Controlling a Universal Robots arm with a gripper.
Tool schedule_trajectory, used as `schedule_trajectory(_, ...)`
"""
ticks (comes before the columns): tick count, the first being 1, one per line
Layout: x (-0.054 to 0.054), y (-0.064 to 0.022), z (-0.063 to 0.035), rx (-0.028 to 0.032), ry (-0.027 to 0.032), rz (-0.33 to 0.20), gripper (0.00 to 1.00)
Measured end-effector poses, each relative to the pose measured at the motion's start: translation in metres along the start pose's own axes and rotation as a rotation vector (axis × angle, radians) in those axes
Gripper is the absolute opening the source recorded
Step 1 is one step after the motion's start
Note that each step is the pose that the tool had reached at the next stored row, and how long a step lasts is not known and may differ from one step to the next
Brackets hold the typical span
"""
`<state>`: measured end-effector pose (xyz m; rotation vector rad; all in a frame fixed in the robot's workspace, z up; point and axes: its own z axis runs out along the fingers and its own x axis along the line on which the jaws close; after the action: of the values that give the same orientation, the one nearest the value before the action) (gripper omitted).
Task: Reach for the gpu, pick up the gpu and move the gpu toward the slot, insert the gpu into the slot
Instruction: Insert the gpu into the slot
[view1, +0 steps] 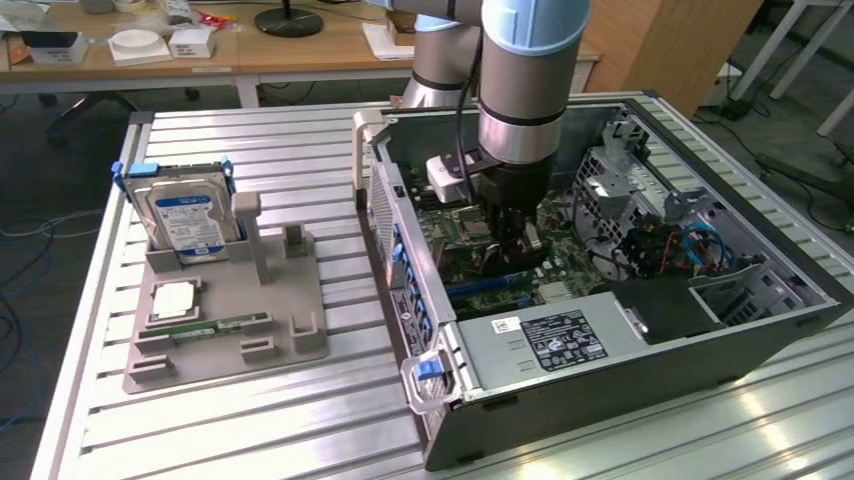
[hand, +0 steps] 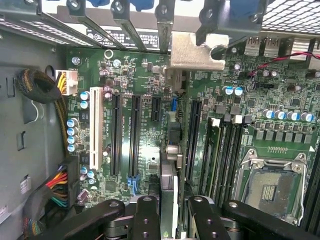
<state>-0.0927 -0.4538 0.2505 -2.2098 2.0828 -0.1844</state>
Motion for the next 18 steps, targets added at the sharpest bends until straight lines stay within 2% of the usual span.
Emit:
schedule_trajectory(3, -0.0001, 0.0012, -0.0002, 0.0082, -0.0002, -0.004, 0.27)
schedule_trajectory(6, -0.0002, 0.0031, -0.0005, 0.0139, -0.0001, -0.006, 0.27)
schedule_trajectory(18, -0.0003, 0.0051, -0.0008, 0.0142, 0.0043, 0.021, 0.27)
